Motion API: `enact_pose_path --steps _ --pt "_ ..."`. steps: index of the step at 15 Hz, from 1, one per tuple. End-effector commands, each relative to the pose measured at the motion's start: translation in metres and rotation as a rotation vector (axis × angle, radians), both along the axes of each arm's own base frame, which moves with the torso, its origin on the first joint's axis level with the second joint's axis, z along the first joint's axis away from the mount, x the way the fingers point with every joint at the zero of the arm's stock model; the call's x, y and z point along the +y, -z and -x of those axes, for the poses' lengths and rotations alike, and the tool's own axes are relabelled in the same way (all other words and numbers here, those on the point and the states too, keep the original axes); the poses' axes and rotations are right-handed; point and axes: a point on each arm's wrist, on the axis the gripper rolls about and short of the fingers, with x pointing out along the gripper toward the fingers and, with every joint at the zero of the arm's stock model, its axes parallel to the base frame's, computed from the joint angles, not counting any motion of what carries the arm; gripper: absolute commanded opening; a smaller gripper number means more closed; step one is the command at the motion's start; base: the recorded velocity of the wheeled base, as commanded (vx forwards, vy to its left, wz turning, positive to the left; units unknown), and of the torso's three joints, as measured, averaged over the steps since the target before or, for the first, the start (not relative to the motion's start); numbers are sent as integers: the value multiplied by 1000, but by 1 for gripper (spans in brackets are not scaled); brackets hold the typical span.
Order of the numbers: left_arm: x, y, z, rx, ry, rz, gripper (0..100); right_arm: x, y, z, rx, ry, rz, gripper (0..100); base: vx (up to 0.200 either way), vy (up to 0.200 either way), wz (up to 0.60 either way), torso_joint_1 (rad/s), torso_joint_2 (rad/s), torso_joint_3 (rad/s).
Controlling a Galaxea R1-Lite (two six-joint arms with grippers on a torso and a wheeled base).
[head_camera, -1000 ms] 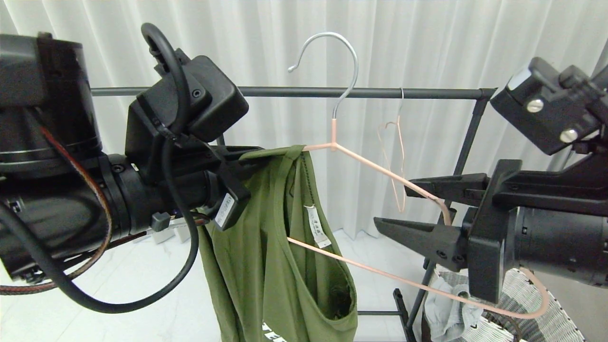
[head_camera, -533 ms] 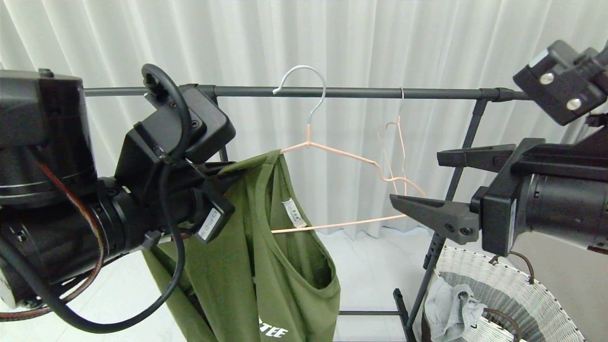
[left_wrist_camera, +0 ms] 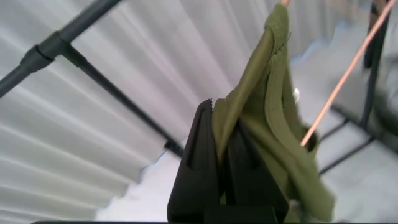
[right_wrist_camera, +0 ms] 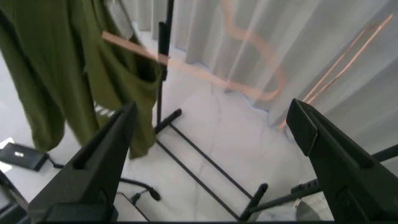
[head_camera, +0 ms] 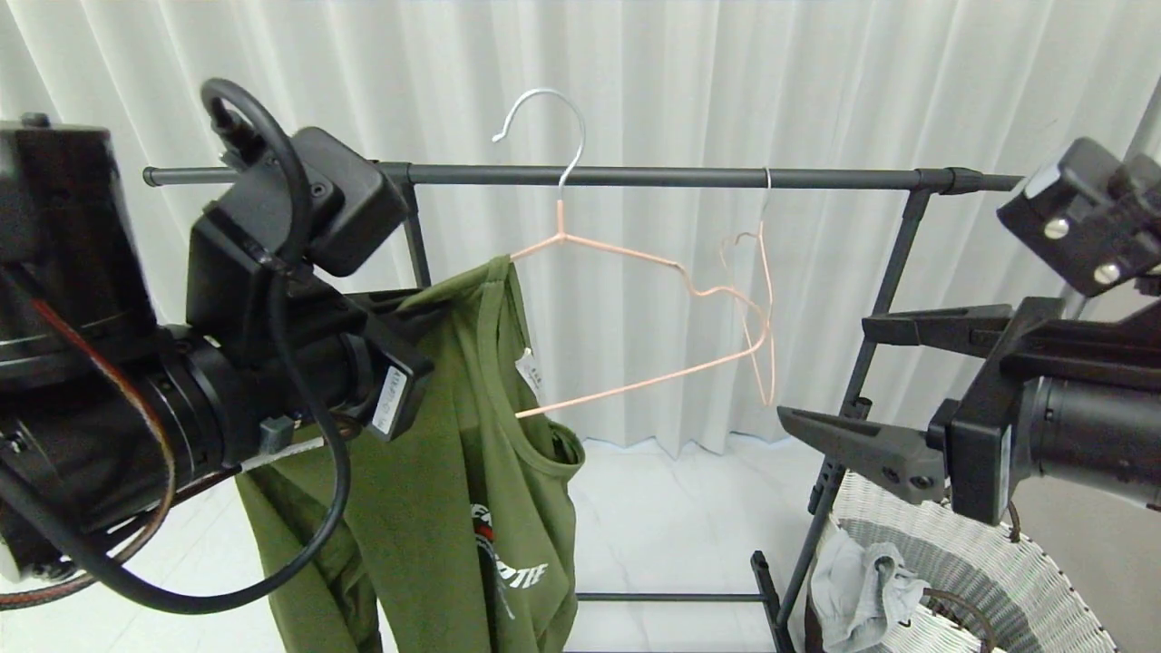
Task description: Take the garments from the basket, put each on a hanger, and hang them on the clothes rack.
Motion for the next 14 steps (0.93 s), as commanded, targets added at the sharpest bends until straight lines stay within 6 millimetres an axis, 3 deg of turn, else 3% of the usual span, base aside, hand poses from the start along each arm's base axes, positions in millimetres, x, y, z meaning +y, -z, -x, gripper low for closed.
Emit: enact_pose_path --steps 1,3,8,14 --pt "-1 -3 0 -19 4 41 0 1 10 5 24 -24 22 100 0 0 0 0 0 0" --pt "-2 -9 0 -55 22 80 0 15 19 6 37 -64 18 100 0 0 0 0 0 0" --pt "-6 -23 3 -106 74 126 0 56 36 -13 48 -69 -32 100 0 0 0 0 0 0" --pt "-15 -34 11 -132 148 152 0 82 52 -31 42 -55 -72 100 0 0 0 0 0 0"
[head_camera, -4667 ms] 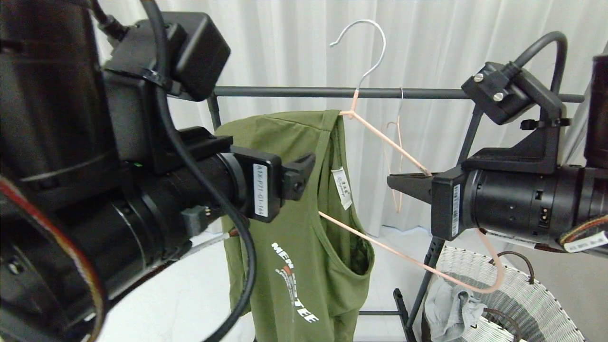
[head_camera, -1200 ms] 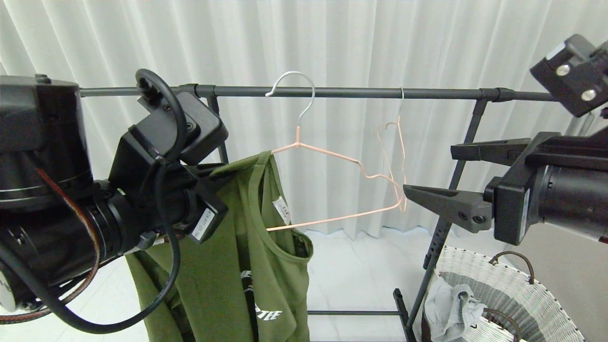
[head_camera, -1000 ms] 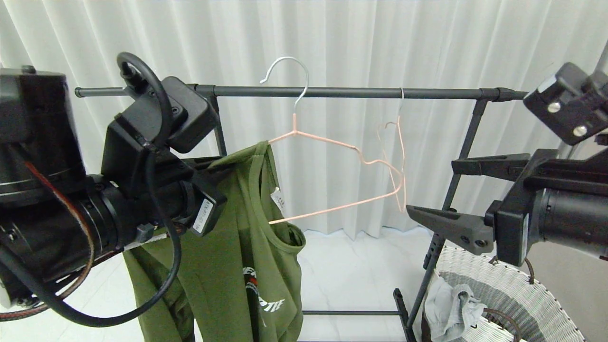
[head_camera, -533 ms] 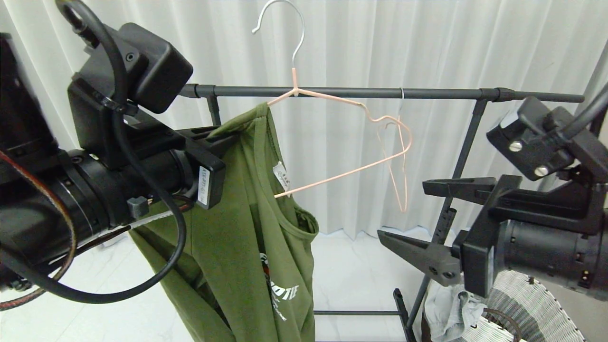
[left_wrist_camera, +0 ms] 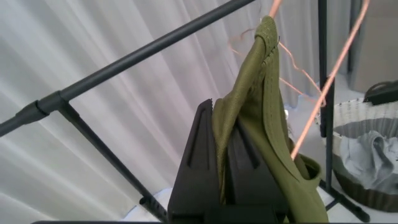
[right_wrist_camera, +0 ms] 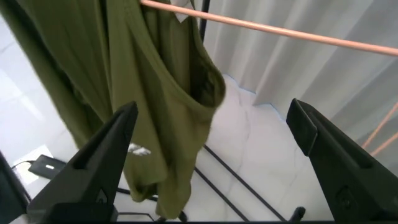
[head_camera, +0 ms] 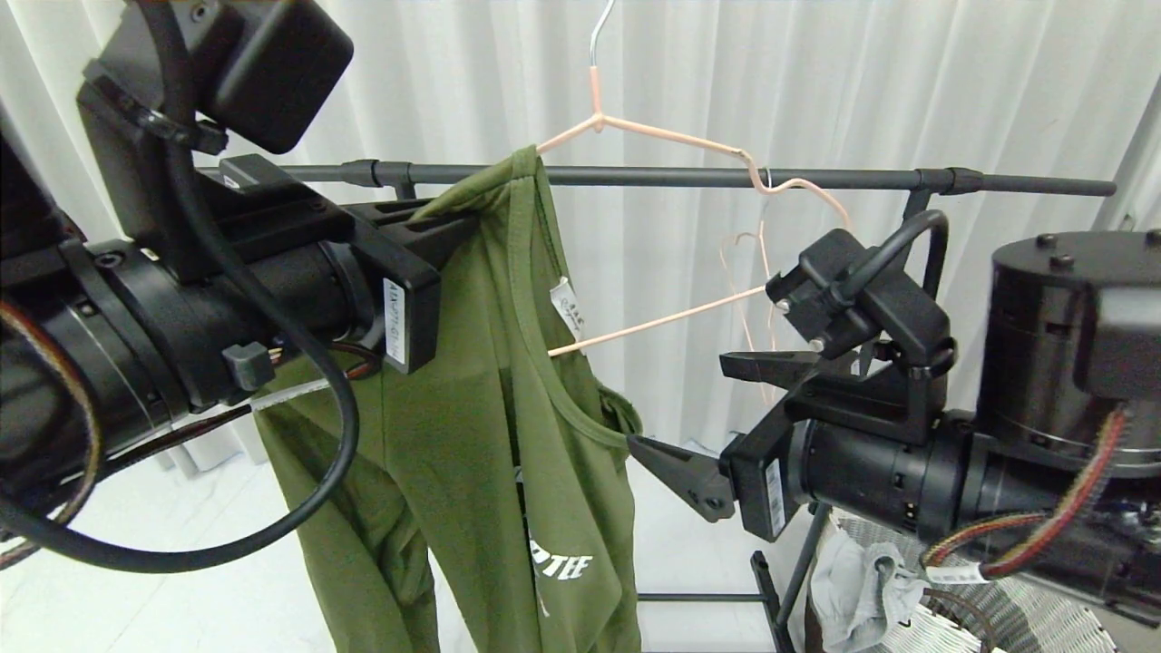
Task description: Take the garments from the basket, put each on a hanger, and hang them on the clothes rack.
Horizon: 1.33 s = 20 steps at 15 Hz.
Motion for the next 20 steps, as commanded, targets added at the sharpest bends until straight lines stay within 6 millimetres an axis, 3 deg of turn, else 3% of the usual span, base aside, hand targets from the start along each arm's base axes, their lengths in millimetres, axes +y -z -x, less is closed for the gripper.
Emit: enact_pose_path --steps 1,10,15,20 --pt "-2 -2 3 -6 16 5 0 11 15 -13 17 21 27 100 0 0 0 0 0 0" --pt "-7 -11 9 -29 50 27 0 22 22 -47 8 110 21 100 0 0 0 0 0 0" --pt "-6 -12 9 -30 48 28 0 25 31 -48 21 120 50 100 0 0 0 0 0 0" --pt "-4 -13 5 -34 28 31 0 -9 54 -44 53 249 141 100 0 0 0 0 0 0"
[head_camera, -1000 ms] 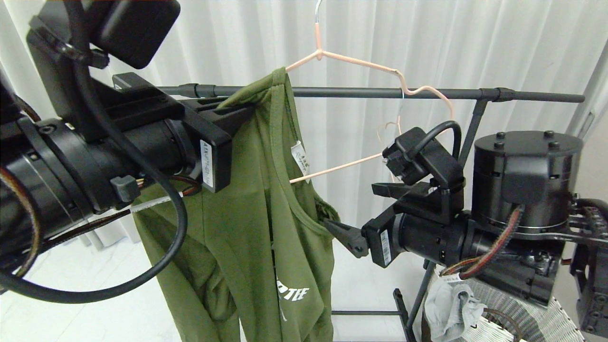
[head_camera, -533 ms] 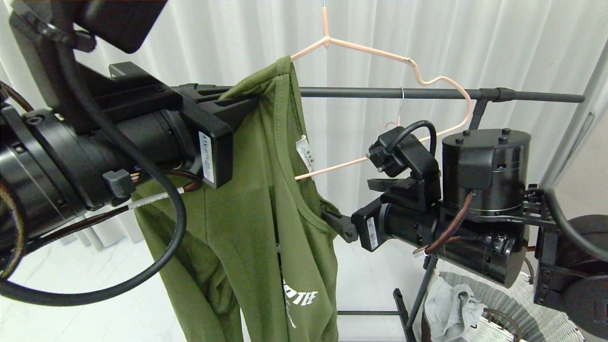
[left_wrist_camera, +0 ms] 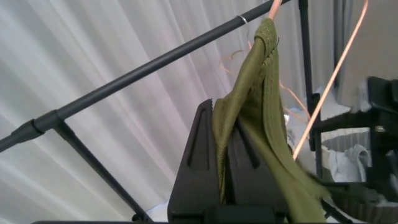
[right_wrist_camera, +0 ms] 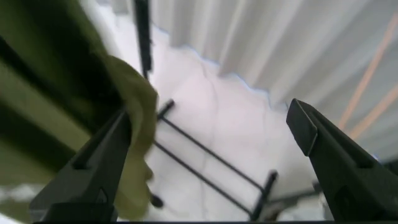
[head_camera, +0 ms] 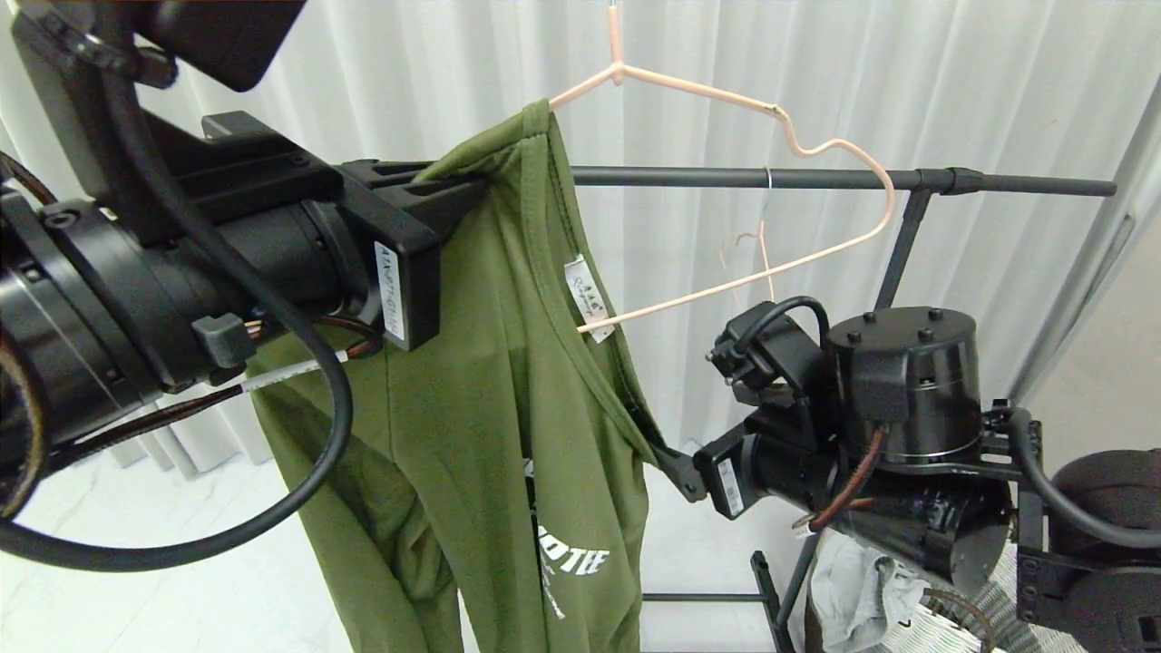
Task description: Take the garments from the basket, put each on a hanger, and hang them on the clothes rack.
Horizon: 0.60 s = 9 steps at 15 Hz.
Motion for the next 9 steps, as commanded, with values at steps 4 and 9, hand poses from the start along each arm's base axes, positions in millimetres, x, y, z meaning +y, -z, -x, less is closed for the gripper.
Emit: enact_pose_path --steps 4,9 --pt "9 4 -6 9 -49 -10 0 -61 1 0 4 141 18 100 0 0 0 0 0 0" --pt "21 36 -1 76 -76 -87 0 -101 -28 -22 -72 314 -56 100 0 0 0 0 0 0"
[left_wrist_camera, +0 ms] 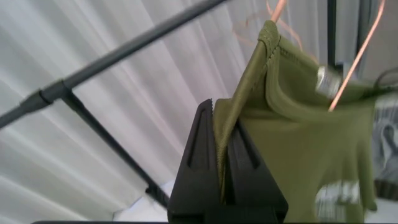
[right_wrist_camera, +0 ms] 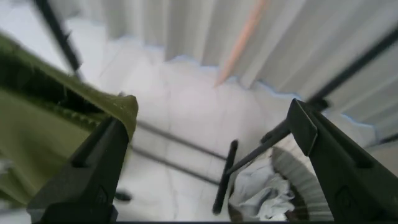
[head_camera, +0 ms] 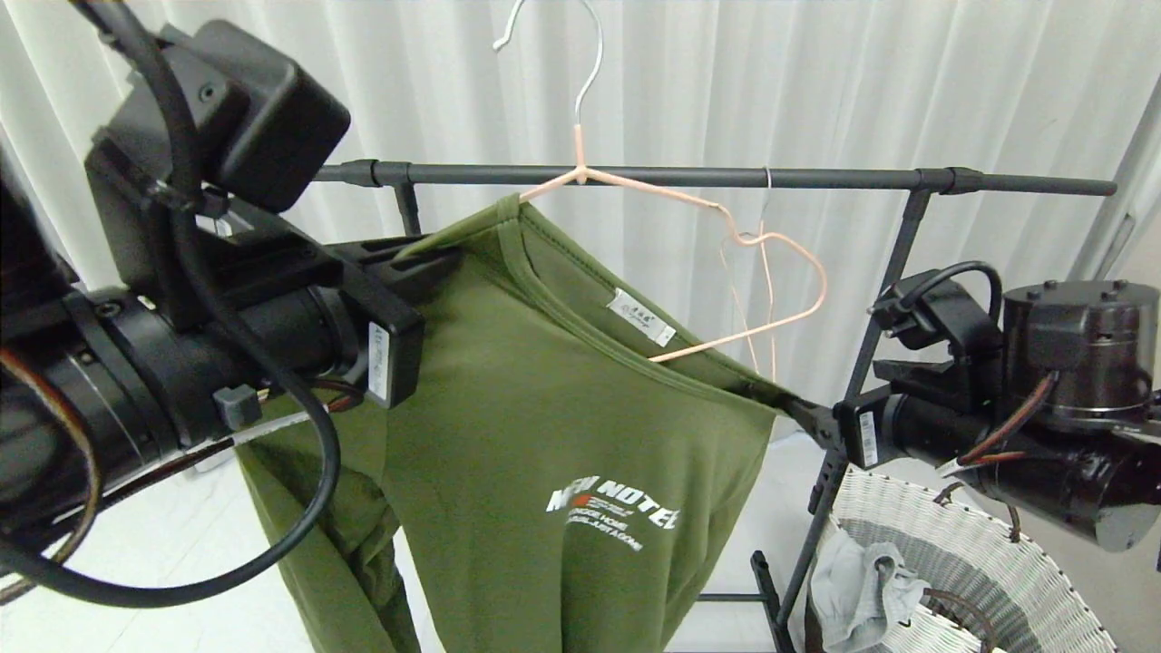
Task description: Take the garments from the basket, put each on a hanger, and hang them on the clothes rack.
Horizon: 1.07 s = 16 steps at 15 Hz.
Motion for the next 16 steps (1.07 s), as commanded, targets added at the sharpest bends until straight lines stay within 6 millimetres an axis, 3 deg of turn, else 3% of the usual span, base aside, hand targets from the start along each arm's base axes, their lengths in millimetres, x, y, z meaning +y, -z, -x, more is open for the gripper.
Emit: enact_pose_path --steps 1,9,14,16 --pt "6 11 6 20 -5 -21 0 -14 -18 -2 -54 49 -38 100 0 0 0 0 0 0" --pt "20 47 12 80 -37 -152 0 -30 -42 12 -121 68 -84 100 0 0 0 0 0 0" --pt "22 54 3 98 -67 -199 0 -16 -54 52 -123 -101 -74 100 0 0 0 0 0 0" --pt "21 52 1 92 -70 -185 0 -15 -56 59 -125 -150 -48 100 0 0 0 0 0 0"
